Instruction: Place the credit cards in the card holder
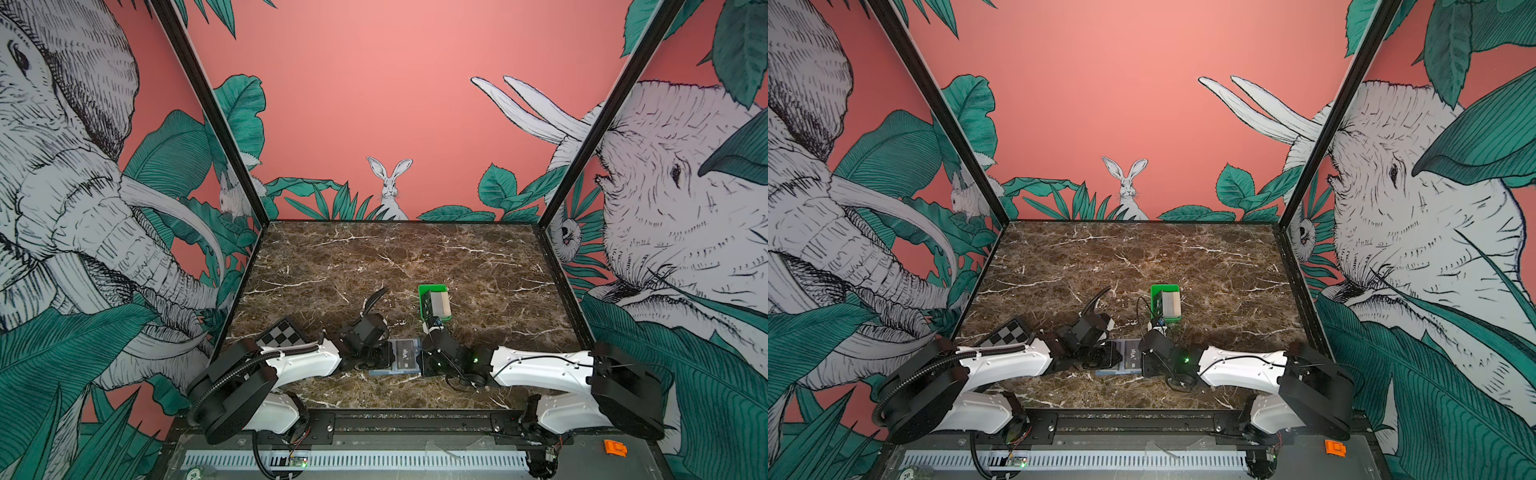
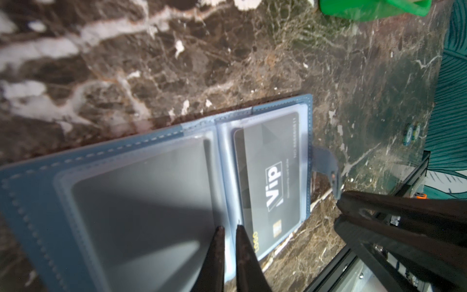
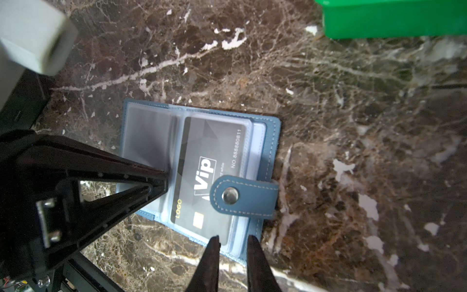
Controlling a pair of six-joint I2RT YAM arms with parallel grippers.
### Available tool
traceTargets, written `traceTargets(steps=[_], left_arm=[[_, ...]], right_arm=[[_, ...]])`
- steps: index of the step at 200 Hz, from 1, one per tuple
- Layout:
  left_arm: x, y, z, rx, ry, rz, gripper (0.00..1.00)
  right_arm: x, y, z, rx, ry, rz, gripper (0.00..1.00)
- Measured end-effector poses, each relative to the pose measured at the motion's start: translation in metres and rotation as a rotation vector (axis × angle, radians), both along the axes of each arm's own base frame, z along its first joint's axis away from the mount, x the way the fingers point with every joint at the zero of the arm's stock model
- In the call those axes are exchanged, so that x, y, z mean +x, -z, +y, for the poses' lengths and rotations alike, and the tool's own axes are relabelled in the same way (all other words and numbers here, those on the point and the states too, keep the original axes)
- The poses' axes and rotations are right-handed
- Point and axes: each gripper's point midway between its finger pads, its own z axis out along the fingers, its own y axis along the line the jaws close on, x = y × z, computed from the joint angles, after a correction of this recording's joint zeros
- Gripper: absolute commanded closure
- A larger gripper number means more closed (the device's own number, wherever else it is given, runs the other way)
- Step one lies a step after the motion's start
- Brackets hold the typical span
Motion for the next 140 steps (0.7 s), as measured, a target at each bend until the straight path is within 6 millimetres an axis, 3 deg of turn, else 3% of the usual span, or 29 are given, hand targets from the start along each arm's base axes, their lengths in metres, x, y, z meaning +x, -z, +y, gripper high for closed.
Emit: traceTargets(steps=[77,140], left_arm=[[0.0026,-0.0064,-0.0081,-0.037,0.009,-0.015,0.88],[0.0012,0.0028,-0.0094,-0.018,0.008,0.004,0.92]], right_arm=[[-0.0029,0.0069,-0.0006,-0.001,-0.004,0.015,0.8],[-0.0025,0.0062,0.0004,0.008,0.001,0.019,0.77]])
